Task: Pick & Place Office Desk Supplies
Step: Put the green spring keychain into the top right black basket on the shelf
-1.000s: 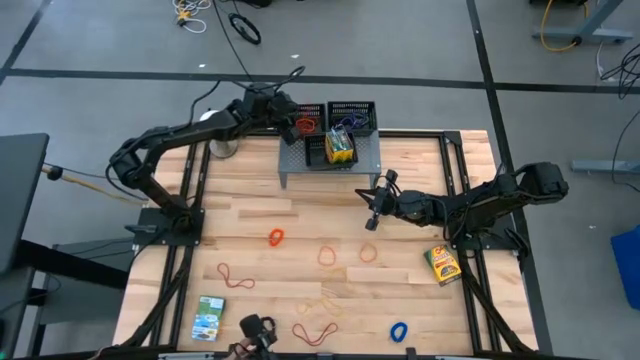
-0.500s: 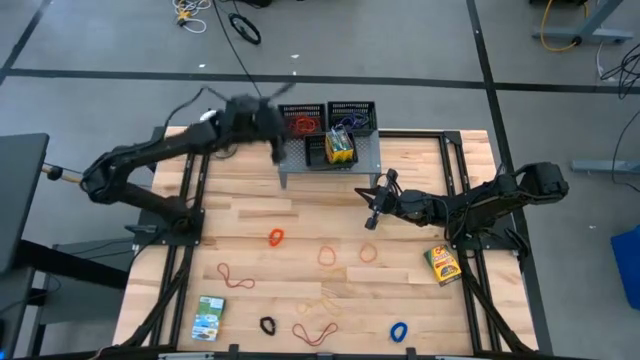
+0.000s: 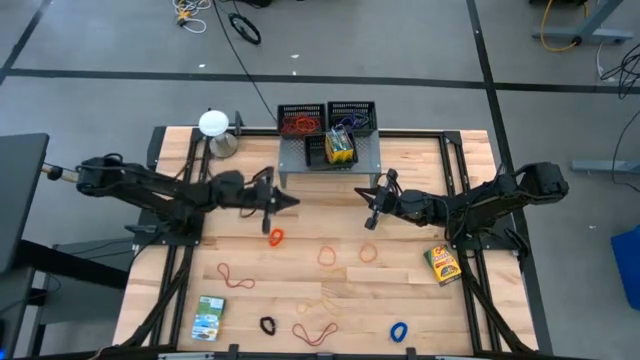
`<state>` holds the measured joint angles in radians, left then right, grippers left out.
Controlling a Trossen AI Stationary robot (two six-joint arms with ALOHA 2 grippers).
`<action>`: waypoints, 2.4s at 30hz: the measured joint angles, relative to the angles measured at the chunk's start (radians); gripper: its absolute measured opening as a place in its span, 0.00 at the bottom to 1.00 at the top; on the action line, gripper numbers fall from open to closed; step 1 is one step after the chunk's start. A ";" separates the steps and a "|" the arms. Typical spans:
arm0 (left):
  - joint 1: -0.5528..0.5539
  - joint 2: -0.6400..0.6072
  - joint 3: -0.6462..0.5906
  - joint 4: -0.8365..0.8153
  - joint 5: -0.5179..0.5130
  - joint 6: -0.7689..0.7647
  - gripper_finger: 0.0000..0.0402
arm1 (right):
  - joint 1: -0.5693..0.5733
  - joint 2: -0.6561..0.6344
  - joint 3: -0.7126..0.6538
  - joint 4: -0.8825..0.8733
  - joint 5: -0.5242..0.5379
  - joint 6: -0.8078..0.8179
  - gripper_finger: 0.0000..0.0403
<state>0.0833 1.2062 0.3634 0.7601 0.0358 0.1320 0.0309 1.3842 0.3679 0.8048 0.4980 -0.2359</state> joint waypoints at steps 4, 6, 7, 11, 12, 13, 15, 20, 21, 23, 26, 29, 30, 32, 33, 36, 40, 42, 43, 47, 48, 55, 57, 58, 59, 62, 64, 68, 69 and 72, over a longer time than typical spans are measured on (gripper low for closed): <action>-0.049 0.028 -0.096 0.138 -0.065 -0.045 0.06 | 0.061 -0.016 0.023 -0.080 0.000 0.023 0.04; -0.060 0.038 -0.123 0.151 -0.085 -0.053 0.06 | 0.110 -0.043 0.050 -0.170 0.001 0.069 0.04; -0.059 0.043 -0.130 0.154 -0.088 -0.061 0.06 | 0.133 -0.061 0.063 -0.232 0.005 0.123 0.04; -0.058 0.066 -0.140 0.152 -0.089 -0.086 0.05 | 0.203 -0.132 0.123 -0.593 0.009 0.479 0.04; -0.058 0.072 -0.140 0.154 -0.089 -0.087 0.05 | 0.214 -0.141 0.138 -0.692 0.009 0.597 0.05; -0.058 0.077 -0.140 0.154 -0.088 -0.083 0.05 | 0.223 -0.143 0.153 -0.774 0.010 0.699 0.06; -0.058 0.085 -0.139 0.154 -0.088 -0.067 0.05 | 0.238 -0.143 0.174 -0.932 0.010 0.857 0.09; -0.057 0.088 -0.139 0.154 -0.089 -0.038 0.05 | 0.232 -0.141 0.178 -1.231 -0.004 0.998 0.22; -0.057 0.088 -0.139 0.153 -0.089 -0.038 0.05 | 0.225 -0.141 0.178 -1.269 -0.004 0.978 0.25; -0.057 0.088 -0.139 0.153 -0.089 -0.037 0.05 | 0.209 -0.141 0.165 -1.280 -0.006 0.889 0.30; -0.057 0.088 -0.139 0.153 -0.089 -0.026 0.05 | 0.172 -0.140 0.142 -1.256 -0.032 0.750 0.35; -0.056 0.088 -0.139 0.153 -0.089 -0.026 0.05 | 0.120 -0.120 0.133 -1.198 -0.054 0.660 0.37; -0.056 0.088 -0.139 0.153 -0.088 -0.026 0.05 | 0.103 -0.111 0.132 -1.182 -0.055 0.630 0.37; -0.056 0.088 -0.139 0.149 -0.089 -0.027 0.05 | 0.069 -0.078 0.132 -1.120 -0.088 0.569 0.36; -0.056 0.088 -0.139 0.149 -0.088 -0.027 0.05 | 0.051 -0.062 0.132 -1.106 -0.110 0.541 0.35; -0.056 0.088 -0.139 0.148 -0.088 -0.032 0.05 | 0.013 -0.005 0.132 -1.100 -0.160 0.489 0.32; -0.056 0.088 -0.139 0.145 -0.088 -0.035 0.05 | -0.007 0.034 0.137 -1.096 -0.180 0.481 0.29; -0.056 0.088 -0.139 0.145 -0.088 -0.035 0.05 | -0.005 0.032 0.136 -1.095 -0.185 0.481 0.25; -0.057 0.088 -0.139 0.145 -0.088 -0.036 0.05 | -0.001 0.027 0.136 -1.095 -0.184 0.482 0.22; -0.058 0.088 -0.139 0.138 -0.087 -0.079 0.05 | 0.025 0.007 0.137 -1.116 -0.157 0.482 0.08; -0.058 0.089 -0.139 0.139 -0.088 -0.090 0.05 | 0.035 0.000 0.144 -1.125 -0.151 0.482 0.05; -0.058 0.089 -0.138 0.139 -0.087 -0.105 0.05 | 0.100 -0.073 0.284 -1.266 -0.137 0.526 0.06; -0.058 0.089 -0.138 0.138 -0.087 -0.129 0.05 | 0.113 -0.093 0.350 -1.323 -0.135 0.534 0.05; -0.058 0.089 -0.138 0.138 -0.087 -0.143 0.05 | 0.116 -0.103 0.385 -1.357 -0.135 0.535 0.04; -0.058 0.089 -0.138 0.135 -0.087 -0.151 0.05 | 0.118 -0.111 0.422 -1.388 -0.135 0.534 0.03; -0.058 0.089 -0.138 0.132 -0.087 -0.170 0.05 | 0.113 -0.127 0.550 -1.474 -0.132 0.507 0.03; -0.058 0.089 -0.138 0.132 -0.087 -0.173 0.05 | 0.093 -0.130 0.635 -1.534 -0.105 0.473 0.04; -0.057 0.089 -0.138 0.133 -0.087 -0.185 0.05 | 0.003 -0.130 0.795 -1.613 -0.036 0.403 0.05; -0.057 0.089 -0.138 0.134 -0.089 -0.181 0.05 | -0.031 -0.130 0.826 -1.628 -0.025 0.389 0.05; -0.057 0.089 -0.138 0.156 -0.133 -0.167 0.05 | -0.163 -0.127 0.900 -1.622 -0.019 0.314 0.04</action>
<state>0.0261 1.2949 0.2256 0.9160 -0.0970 -0.0354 -0.1318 1.2571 1.2684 -0.8172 0.4786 0.0781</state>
